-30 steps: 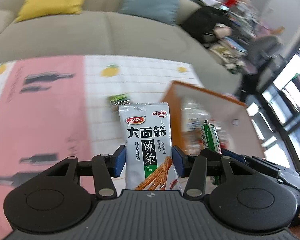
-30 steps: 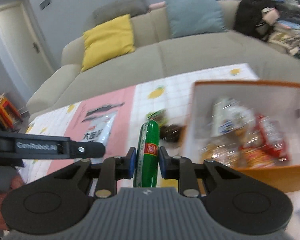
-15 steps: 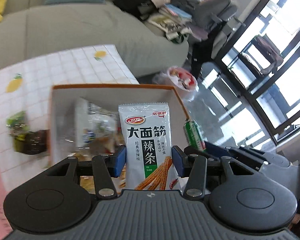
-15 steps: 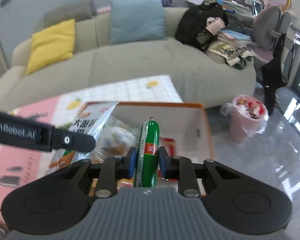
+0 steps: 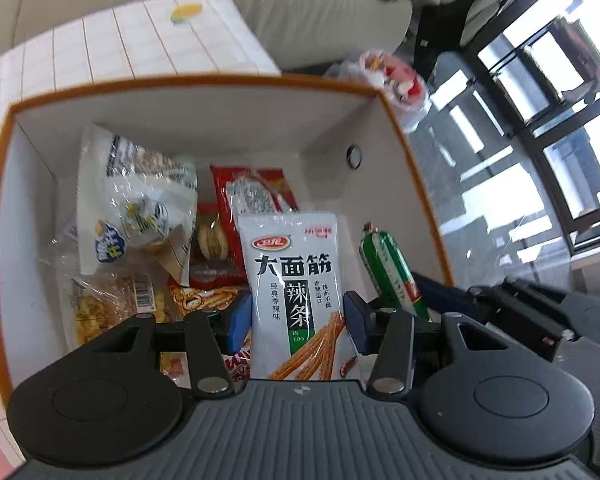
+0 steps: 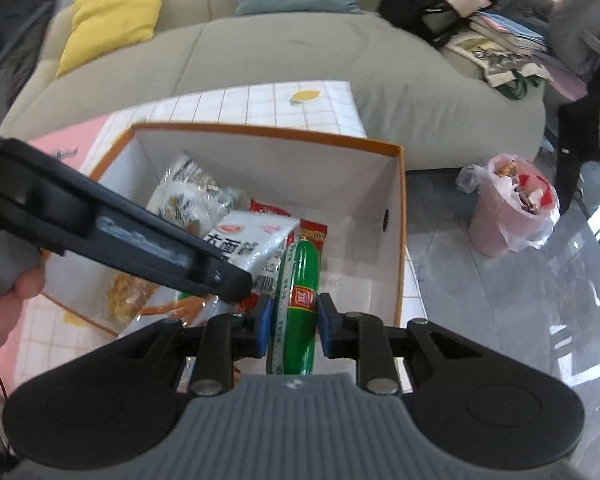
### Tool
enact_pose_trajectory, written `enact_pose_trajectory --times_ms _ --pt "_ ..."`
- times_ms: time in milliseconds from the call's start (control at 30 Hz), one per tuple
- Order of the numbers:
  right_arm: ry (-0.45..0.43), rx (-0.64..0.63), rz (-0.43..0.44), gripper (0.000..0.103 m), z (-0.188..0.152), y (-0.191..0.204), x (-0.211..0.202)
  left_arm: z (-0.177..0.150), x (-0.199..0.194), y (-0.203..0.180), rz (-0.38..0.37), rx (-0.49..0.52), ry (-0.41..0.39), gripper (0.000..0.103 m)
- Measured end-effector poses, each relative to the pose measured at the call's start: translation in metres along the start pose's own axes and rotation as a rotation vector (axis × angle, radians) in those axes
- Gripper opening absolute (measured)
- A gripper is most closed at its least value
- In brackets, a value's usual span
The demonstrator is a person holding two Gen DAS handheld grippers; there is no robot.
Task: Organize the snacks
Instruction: 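Carry the packet and sausage into the orange box and open both tools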
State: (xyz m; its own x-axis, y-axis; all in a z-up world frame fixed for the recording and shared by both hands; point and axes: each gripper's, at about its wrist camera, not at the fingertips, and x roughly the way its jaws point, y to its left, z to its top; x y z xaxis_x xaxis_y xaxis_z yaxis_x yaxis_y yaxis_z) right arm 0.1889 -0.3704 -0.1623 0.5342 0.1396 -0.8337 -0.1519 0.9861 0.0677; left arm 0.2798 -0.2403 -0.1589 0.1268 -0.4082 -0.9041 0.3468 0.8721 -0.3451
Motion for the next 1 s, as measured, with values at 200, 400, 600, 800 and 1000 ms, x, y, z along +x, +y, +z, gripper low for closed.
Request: enact_pose_trajectory --times_ms 200,400,600,800,1000 --pt "0.07 -0.077 -0.001 0.021 0.004 0.002 0.021 0.003 0.018 0.001 0.011 -0.005 0.042 0.056" --pt "0.161 -0.091 -0.027 0.021 0.004 -0.003 0.037 0.006 0.02 -0.002 0.023 0.015 0.07 0.058" --pt "0.209 -0.081 -0.044 0.021 0.0 -0.01 0.042 0.003 0.021 -0.004 -0.002 0.03 0.098 0.065" --pt "0.214 -0.086 -0.037 0.021 0.002 -0.012 0.041 0.002 0.016 -0.006 -0.051 0.055 0.114 0.071" --pt "0.217 -0.061 -0.021 0.021 0.005 -0.016 0.039 0.004 0.012 0.003 -0.111 0.018 0.128 0.075"
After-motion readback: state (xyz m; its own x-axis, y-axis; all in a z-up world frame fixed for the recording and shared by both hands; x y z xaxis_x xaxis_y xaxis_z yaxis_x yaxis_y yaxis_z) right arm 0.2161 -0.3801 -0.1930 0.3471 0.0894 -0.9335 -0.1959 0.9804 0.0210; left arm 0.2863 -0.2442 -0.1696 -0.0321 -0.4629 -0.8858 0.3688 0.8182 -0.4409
